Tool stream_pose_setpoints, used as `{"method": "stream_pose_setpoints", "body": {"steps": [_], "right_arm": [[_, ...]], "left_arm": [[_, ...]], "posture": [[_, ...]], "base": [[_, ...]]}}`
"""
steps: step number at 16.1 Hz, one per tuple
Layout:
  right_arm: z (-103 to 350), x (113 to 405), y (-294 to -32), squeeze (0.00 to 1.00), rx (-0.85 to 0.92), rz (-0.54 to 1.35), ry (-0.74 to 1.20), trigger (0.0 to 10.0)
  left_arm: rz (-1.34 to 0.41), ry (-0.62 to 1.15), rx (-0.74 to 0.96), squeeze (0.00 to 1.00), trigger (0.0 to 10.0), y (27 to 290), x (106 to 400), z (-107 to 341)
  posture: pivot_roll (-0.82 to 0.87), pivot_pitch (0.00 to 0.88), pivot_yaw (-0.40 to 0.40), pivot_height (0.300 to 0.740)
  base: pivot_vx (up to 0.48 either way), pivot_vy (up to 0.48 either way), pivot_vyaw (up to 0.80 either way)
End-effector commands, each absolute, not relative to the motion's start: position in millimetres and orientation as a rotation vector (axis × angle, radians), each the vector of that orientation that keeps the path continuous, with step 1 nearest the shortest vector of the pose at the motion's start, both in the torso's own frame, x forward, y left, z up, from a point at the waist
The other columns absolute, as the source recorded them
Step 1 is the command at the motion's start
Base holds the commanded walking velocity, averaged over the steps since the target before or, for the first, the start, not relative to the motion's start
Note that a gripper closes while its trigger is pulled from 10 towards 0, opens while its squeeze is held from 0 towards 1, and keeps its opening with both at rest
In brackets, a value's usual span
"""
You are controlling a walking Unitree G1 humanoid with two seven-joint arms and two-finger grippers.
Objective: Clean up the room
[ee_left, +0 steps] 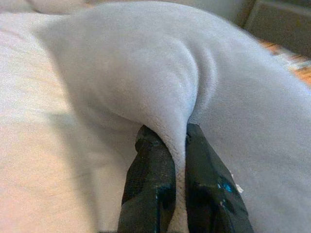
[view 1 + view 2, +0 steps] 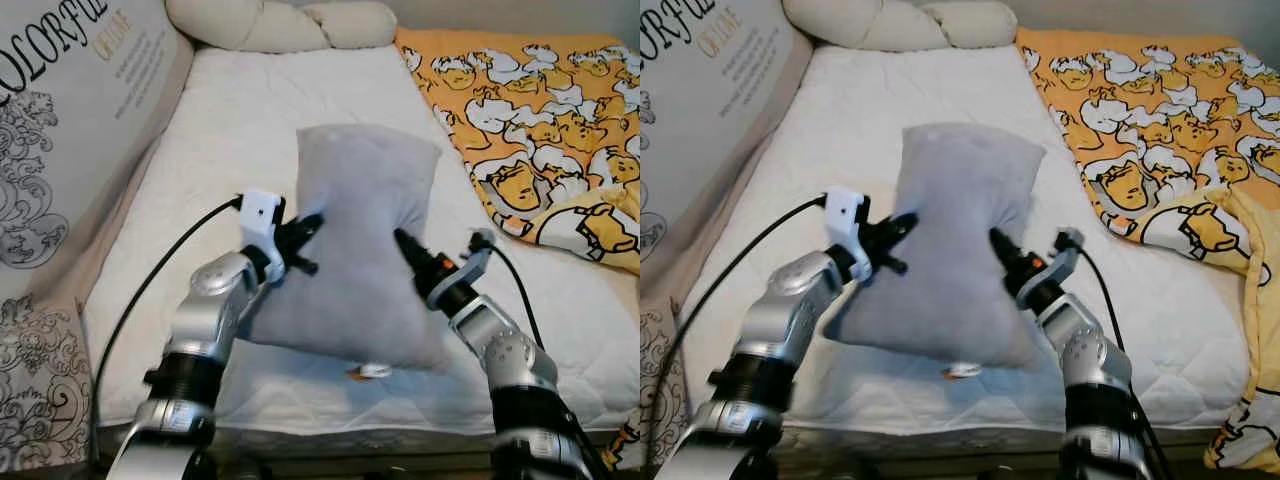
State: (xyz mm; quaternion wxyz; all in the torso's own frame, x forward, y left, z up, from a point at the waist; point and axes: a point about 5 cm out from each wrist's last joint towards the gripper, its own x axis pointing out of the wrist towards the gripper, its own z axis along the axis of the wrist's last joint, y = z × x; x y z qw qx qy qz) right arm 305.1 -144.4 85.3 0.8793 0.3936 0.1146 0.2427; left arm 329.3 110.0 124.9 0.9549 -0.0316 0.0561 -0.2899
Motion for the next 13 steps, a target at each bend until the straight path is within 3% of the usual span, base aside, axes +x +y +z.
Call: {"method": "stream_pose_setpoints", "body": {"steps": [1,2,6,13], "right_arm": [[95,306,-135,0.0,0.797,0.555,0.218,3.3],[93,305,-136,0.0,0.778,0.518,0.228,10.0],[86,305,-131,0.0,0.684,0.453,0.272,10.0],[81,303,-118,0.0,0.666,0.394,0.268,10.0]], "left_arm": [[-0.59,0.062,-0.025,0.0,10.0,103,328,136],[-0.592,0.047,-0.015,0.0,10.0,104,326,137],[-0.538,0.06,0.021,0.0,10.0,104,326,134],[-0.509,0.076,0.091,0.0,10.0,107,324,132]], "posture": [[-0.03,0.0,0.008,0.74],[-0.04,0.0,0.015,0.74],[-0.02,0.0,0.006,0.74],[-0.01,0.0,0.005,0.74]], "base": [[0.0,0.0,0.0],[0.0,0.0,0.0],[0.0,0.0,0.0],[0.0,0.343,0.0]]}}
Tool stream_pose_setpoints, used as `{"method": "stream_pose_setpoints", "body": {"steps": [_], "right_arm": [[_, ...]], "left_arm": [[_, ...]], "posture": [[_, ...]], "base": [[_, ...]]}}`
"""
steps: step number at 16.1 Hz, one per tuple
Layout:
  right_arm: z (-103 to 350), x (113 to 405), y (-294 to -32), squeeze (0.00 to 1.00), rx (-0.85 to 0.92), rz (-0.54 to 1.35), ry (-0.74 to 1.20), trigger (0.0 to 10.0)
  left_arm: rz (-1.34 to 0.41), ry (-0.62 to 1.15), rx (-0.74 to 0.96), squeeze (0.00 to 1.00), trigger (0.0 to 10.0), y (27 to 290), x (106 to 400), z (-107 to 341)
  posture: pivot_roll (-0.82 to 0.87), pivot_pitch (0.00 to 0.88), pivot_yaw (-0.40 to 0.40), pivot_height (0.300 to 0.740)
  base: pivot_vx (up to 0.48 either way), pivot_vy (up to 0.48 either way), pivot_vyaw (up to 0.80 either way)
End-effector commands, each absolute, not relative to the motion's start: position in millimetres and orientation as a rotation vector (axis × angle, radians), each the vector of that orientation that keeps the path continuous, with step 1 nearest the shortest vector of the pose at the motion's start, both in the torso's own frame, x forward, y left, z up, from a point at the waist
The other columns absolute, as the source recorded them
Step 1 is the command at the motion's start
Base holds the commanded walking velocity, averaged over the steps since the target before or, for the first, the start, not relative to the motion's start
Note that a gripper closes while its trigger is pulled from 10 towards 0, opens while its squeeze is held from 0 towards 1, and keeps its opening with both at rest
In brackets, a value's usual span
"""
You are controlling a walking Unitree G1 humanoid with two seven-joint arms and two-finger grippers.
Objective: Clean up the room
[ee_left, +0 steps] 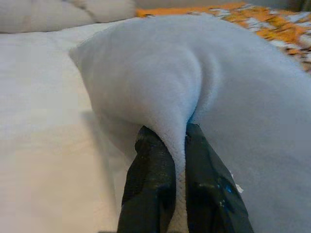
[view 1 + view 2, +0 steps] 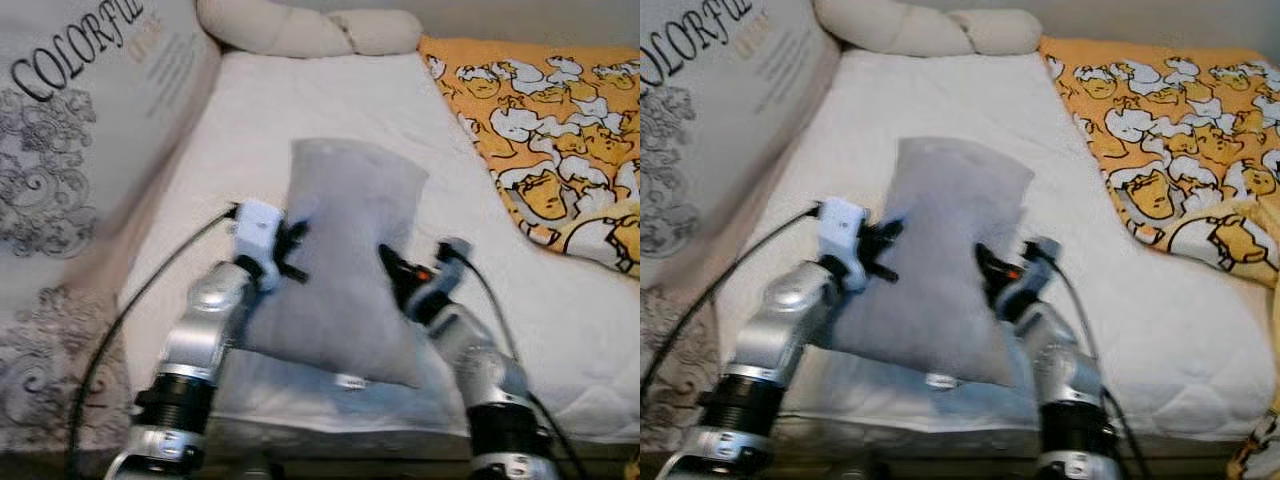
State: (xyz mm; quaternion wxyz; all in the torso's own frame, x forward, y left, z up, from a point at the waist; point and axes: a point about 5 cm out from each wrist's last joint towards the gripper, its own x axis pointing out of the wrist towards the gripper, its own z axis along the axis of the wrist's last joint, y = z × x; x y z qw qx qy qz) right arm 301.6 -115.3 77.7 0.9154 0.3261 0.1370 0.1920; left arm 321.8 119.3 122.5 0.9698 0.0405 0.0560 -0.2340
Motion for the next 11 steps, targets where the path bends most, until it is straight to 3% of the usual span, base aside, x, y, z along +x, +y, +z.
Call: {"method": "stream_pose_setpoints", "body": {"steps": [1,11], "right_arm": [[81.6,303.7,-119.8,0.0,0.669,0.385,0.267,10.0],[78.1,302.3,-122.8,0.0,0.669,0.35,0.268,10.0]], "left_arm": [[-0.504,0.071,0.073,0.0,10.0,105.9,324.9,132.9],[-0.506,0.07,0.073,0.0,10.0,104.6,326.8,133.9]], "posture": [[-0.02,0.0,0.006,0.74],[-0.02,0.0,0.01,0.74]], "base": [[0.0,0.337,0.0],[0.0,0.343,0.0]]}}
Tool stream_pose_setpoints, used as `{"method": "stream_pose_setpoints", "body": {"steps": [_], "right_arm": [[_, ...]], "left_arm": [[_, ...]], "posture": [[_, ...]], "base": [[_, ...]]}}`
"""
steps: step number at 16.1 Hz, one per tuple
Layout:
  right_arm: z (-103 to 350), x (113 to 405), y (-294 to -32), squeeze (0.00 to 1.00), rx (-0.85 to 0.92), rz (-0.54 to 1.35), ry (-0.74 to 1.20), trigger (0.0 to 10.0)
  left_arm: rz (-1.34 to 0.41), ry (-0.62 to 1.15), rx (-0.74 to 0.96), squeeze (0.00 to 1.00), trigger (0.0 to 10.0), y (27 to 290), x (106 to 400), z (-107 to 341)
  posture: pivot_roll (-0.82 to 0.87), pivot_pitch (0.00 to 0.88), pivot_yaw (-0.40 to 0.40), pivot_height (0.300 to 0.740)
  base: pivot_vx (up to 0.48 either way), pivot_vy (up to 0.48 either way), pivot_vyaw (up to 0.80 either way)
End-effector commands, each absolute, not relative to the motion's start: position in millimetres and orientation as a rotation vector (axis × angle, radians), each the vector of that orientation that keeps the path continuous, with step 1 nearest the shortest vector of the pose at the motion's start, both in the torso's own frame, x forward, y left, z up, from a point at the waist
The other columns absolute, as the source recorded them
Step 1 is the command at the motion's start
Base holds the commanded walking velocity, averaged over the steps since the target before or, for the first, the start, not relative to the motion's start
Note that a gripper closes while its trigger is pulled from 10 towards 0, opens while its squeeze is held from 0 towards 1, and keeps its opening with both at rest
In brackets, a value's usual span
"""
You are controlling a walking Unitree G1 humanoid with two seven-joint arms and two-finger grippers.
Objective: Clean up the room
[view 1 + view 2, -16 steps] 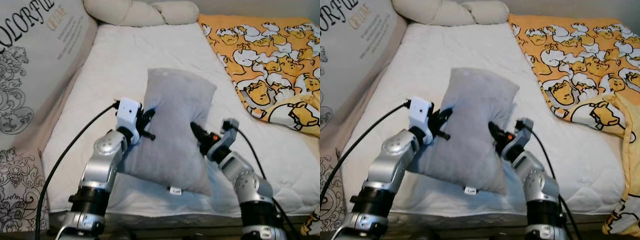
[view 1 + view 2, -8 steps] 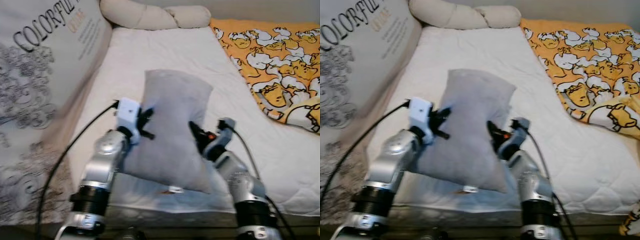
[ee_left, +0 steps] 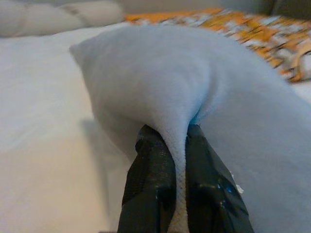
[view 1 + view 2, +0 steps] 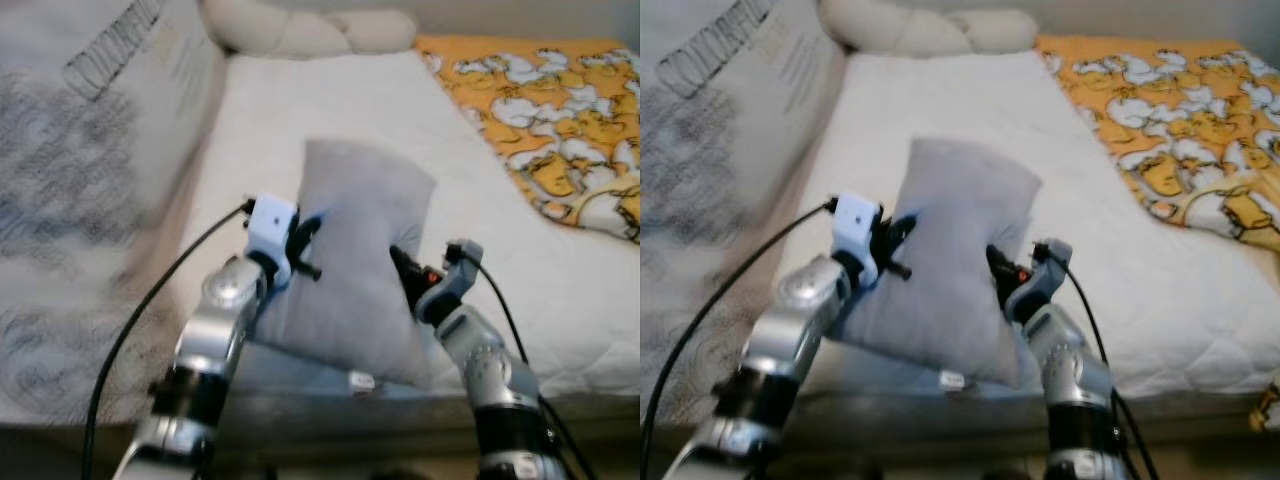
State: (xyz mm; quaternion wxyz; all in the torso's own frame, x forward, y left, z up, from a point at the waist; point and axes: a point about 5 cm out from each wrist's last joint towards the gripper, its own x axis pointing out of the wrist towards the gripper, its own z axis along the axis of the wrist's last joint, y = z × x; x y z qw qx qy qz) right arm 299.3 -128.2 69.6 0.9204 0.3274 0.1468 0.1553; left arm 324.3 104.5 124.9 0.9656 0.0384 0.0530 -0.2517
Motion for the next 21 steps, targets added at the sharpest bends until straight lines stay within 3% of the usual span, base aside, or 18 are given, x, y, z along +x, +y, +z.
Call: {"method": "stream_pose_setpoints", "body": {"steps": [1,11,21], "right_arm": [[77.5,302.0,-122.8,0.0,0.668,0.348,0.269,10.0],[76.5,303.7,-123.7,0.0,0.649,0.342,0.28,10.0],[74.6,302.6,-122.8,0.0,0.631,0.351,0.296,10.0]], "left_arm": [[-0.505,0.071,0.073,0.0,10.0,105.1,326.7,133.8],[-0.466,0.032,0.034,0.0,10.0,111.3,331.4,141.1],[-0.45,0.031,0.033,0.0,10.0,114.0,333.0,141.9]], "posture": [[-0.02,0.0,0.009,0.74],[-0.02,0.0,0.004,0.74],[-0.02,0.0,0.002,0.74]], "base": [[0.0,0.345,0.0],[0.0,0.029,0.0],[0.286,0.0,0.0]]}}
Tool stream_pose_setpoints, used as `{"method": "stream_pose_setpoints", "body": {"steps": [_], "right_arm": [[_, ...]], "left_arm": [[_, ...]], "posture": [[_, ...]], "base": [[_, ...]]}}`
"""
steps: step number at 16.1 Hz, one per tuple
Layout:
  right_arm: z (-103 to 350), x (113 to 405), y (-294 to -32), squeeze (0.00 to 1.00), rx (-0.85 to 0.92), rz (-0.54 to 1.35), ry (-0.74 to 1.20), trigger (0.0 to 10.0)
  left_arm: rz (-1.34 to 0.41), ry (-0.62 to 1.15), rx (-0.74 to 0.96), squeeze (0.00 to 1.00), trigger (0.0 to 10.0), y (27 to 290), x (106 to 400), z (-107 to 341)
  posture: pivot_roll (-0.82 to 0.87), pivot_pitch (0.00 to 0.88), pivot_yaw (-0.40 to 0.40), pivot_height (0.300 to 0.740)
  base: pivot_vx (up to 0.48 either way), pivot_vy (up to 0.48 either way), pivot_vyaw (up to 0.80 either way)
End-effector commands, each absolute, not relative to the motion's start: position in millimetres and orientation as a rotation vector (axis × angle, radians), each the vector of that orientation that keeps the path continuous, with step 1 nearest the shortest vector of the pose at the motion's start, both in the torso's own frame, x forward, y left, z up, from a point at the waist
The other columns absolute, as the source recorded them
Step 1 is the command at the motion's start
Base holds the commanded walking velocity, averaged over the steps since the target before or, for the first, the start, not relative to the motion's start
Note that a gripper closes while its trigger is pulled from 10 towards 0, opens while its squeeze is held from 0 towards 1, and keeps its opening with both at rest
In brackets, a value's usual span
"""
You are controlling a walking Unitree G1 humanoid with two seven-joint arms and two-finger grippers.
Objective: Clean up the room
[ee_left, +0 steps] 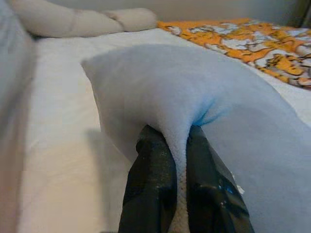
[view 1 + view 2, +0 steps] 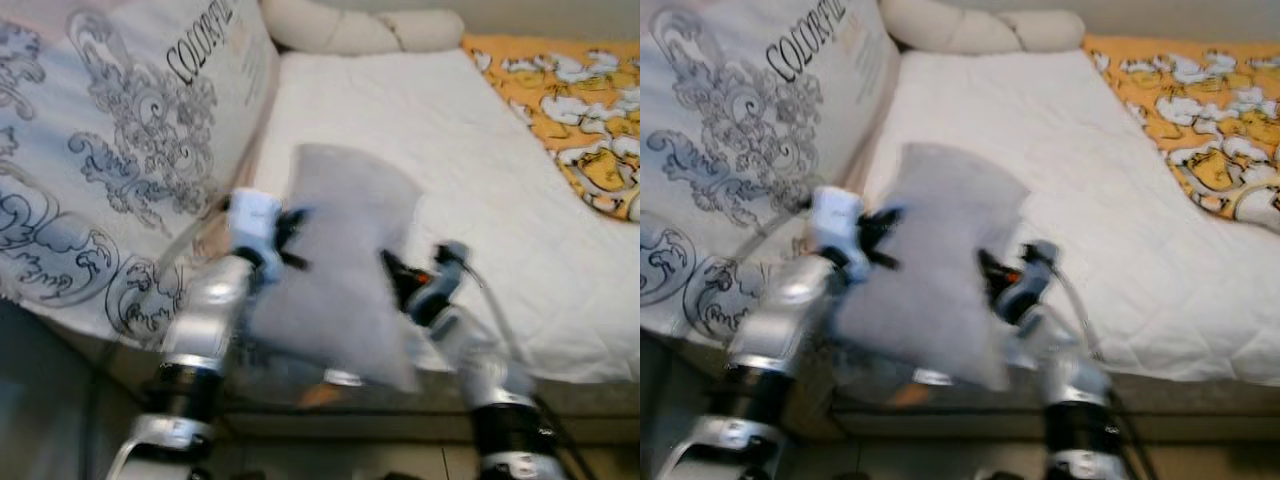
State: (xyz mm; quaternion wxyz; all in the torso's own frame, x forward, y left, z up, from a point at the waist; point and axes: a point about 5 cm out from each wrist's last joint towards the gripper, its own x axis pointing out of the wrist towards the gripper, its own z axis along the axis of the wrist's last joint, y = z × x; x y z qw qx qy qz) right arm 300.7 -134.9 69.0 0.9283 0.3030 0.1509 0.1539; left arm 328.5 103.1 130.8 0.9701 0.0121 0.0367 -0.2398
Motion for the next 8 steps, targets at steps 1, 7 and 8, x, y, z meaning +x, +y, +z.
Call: {"method": "stream_pose_setpoints", "body": {"steps": [1,7,8], "right_arm": [[74.4,302.5,-122.8,0.0,0.628,0.353,0.297,10.0],[73.6,303.7,-123.5,0.0,0.589,0.355,0.298,10.0],[73.2,303.6,-124.0,0.0,0.592,0.353,0.299,10.0]], "left_arm": [[-0.448,0.031,0.032,0.0,10.0,114.3,333.2,142.1],[-0.422,0.027,0.036,0.0,10.0,119.1,336.3,143.7],[-0.42,0.029,0.039,0.0,10.0,119.7,336.5,143.4]], "posture": [[-0.02,0.0,0.002,0.74],[-0.01,0.0,-0.001,0.74],[-0.01,0.0,-0.002,0.74]], "base": [[0.326,0.0,0.0],[0.34,0.0,0.4],[0.337,0.0,0.0]]}}
